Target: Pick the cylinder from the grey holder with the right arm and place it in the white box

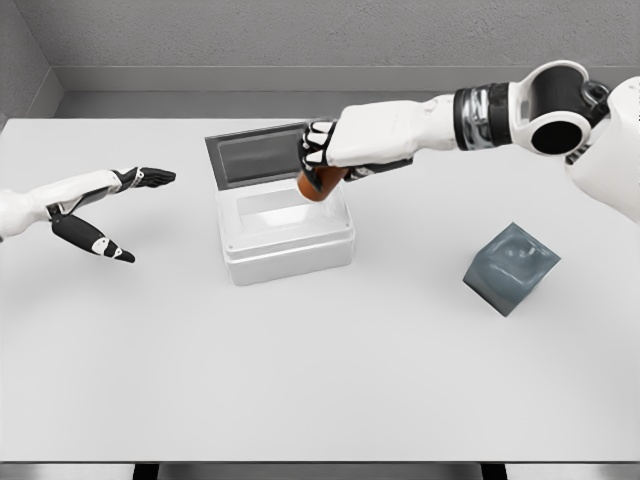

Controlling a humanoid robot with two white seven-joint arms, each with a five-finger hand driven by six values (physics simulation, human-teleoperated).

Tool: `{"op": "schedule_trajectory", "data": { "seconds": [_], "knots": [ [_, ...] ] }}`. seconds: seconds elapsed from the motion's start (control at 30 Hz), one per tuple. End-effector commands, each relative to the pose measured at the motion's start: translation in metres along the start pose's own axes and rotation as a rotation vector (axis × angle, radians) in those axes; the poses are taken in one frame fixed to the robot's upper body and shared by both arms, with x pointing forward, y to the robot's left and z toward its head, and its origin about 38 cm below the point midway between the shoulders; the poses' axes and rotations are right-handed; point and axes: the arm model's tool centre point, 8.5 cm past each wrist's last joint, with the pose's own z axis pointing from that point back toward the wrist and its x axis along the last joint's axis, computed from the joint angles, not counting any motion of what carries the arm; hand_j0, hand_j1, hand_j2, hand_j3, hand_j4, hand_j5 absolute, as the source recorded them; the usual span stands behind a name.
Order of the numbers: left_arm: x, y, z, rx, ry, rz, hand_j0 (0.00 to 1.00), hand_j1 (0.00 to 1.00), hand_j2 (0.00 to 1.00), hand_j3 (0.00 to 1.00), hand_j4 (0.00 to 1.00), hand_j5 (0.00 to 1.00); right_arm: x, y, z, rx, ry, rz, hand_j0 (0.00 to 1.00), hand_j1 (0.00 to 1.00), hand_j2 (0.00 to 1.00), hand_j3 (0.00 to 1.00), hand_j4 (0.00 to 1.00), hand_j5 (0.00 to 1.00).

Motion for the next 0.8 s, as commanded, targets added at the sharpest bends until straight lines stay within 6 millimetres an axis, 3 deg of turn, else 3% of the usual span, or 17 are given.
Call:
{"op": "schedule_trajectory", "data": {
  "seconds": [0.0, 0.07, 0.23, 0.3, 0.37, 0.77],
  "knots": [
    [0.000, 0.001, 0.000, 0.006, -0.002, 0.006, 1.00, 1.00, 1.00, 1.00, 1.00, 1.00, -0.003, 0.005, -0.002, 0.008, 0.003, -0.024, 0.10, 0.10, 0.10, 0.10, 0.10, 0.10],
    [0.000, 0.001, 0.000, 0.006, -0.002, 0.006, 1.00, 1.00, 1.00, 1.00, 1.00, 1.00, -0.007, 0.006, 0.001, 0.011, 0.016, -0.031, 0.16, 0.16, 0.16, 0.16, 0.16, 0.16],
    [0.002, -0.001, -0.001, 0.001, -0.012, 0.005, 1.00, 1.00, 1.00, 1.00, 1.00, 1.00, -0.007, 0.009, -0.001, 0.024, 0.013, -0.032, 0.16, 0.16, 0.16, 0.16, 0.16, 0.16],
    [-0.007, -0.024, 0.002, -0.031, 0.000, 0.042, 1.00, 1.00, 1.00, 1.00, 1.00, 1.00, -0.006, 0.010, -0.003, 0.027, 0.010, -0.033, 0.16, 0.16, 0.16, 0.16, 0.16, 0.16],
    [-0.016, -0.031, 0.010, -0.033, 0.026, 0.062, 1.00, 1.00, 1.00, 1.00, 1.00, 1.00, -0.006, 0.010, -0.003, 0.030, 0.009, -0.032, 0.16, 0.16, 0.16, 0.16, 0.16, 0.16],
    [-0.018, -0.029, 0.012, -0.021, 0.032, 0.066, 1.00, 1.00, 1.00, 1.00, 1.00, 1.00, -0.011, 0.007, -0.004, 0.039, 0.019, -0.032, 0.16, 0.16, 0.16, 0.16, 0.16, 0.16]
  ]
}}
